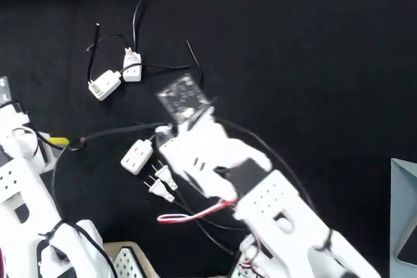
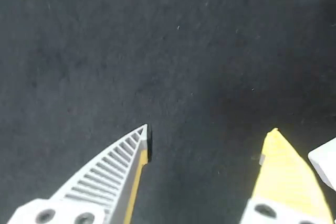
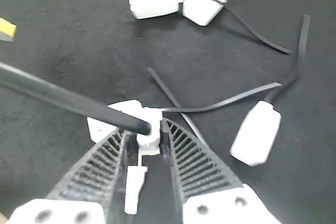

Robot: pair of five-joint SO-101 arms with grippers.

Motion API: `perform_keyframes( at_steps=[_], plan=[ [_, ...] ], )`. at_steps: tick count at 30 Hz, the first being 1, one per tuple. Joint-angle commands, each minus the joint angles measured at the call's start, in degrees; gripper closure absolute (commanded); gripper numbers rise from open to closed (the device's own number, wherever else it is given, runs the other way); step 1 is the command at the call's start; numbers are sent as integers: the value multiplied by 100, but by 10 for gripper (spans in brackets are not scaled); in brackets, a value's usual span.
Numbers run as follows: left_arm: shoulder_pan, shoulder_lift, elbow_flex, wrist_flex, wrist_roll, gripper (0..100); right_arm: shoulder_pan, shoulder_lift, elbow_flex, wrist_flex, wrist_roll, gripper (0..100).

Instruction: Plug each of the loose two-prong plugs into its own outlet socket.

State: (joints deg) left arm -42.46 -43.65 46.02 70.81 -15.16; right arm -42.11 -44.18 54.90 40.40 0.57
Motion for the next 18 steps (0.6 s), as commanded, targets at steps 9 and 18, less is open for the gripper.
perform_keyframes(
  at_steps=[9, 18],
  plan=[
    [-514, -123, 743, -747, 703, 668, -976, 1965, -875, -624, 202, 986],
    [-655, -123, 875, -800, 712, 668, -1284, 2967, -980, -1389, 246, 986]
  ],
)
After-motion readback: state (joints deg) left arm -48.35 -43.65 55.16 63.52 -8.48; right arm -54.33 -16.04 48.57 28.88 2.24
